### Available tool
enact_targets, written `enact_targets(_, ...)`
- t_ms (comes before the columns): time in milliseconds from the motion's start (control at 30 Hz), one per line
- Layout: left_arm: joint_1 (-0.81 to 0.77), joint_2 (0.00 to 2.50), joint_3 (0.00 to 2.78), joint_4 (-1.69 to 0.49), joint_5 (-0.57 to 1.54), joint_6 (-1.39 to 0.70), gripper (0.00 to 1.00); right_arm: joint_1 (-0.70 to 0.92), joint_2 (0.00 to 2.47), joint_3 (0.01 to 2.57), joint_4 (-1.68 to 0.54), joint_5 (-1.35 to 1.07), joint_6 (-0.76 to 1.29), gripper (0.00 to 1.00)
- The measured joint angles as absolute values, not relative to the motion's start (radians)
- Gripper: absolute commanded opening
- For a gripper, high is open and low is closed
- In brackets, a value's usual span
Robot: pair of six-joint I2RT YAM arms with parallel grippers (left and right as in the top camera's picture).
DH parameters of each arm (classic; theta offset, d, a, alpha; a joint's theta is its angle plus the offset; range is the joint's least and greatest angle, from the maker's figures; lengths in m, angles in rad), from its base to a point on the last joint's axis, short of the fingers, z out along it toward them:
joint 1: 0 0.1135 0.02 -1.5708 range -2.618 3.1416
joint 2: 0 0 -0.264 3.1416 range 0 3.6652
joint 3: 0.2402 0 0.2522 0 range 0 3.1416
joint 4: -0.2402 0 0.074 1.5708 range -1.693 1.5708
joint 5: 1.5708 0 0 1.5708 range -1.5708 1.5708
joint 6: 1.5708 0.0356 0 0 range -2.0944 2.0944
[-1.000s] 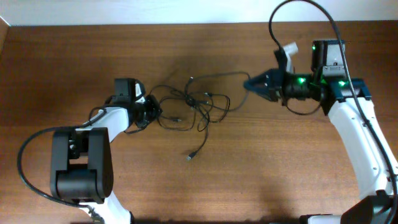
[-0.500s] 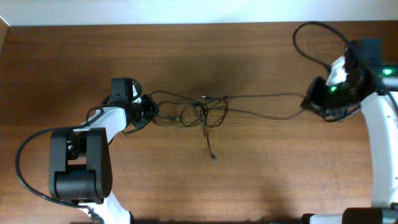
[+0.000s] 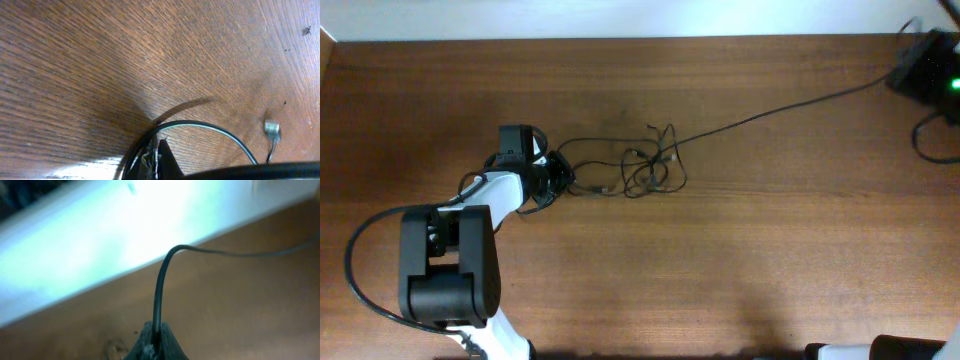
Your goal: Untangle cables
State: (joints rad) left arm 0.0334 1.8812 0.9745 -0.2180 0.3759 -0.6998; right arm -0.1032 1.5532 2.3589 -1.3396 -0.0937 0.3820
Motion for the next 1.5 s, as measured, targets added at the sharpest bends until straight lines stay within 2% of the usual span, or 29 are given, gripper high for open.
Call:
enact_targets(100,0.033,1.881,0.974,-0.218,0.376,-0.702,0.0,-0.103,1.546,2.433,-1.295,-0.044,0.382,0.04)
enact_targets(200,0.033,1.881,0.974,-0.218,0.374,-0.706,0.0,-0.103,1.547,2.437,-1.317,0.121,0.381,0.04)
enact_targets(400,0.033,1.881,0.974,-0.217,0.369,-0.717,0.0,-0.105,1.654,2.438,-1.594,0.397,0.381,0.04)
enact_targets(533,0.033,1.881,0.974,-0.217,0.369,-0.72,0.0,-0.127,1.761,2.436,-1.693,0.44,0.381,0.04)
enact_targets(800,0.033,1.881,0.974,-0.217,0.369,-0.73,0.0,-0.195,1.825,2.252,-1.681,0.329,0.381,0.04)
enact_targets(1167,0.033,1.881,0.974,-0.213,0.364,-0.731,0.0,-0.195,1.848,1.731,-1.482,0.124,0.38,0.05)
enact_targets(1200,0.033,1.881,0.974,-0.212,0.363,-0.731,0.0,-0.195,1.85,1.668,-1.433,0.097,0.381,0.09)
enact_targets(1333,0.034,1.881,0.974,-0.21,0.362,-0.731,0.0,-0.195,1.851,1.513,-1.215,0.007,0.378,0.12)
enact_targets(1400,0.034,1.881,0.974,-0.209,0.362,-0.731,0.0,-0.195,1.852,1.436,-1.072,-0.047,0.376,0.24)
enact_targets(1500,0.034,1.881,0.974,-0.208,0.361,-0.731,0.0,-0.195,1.852,1.341,-0.92,-0.094,0.372,0.33)
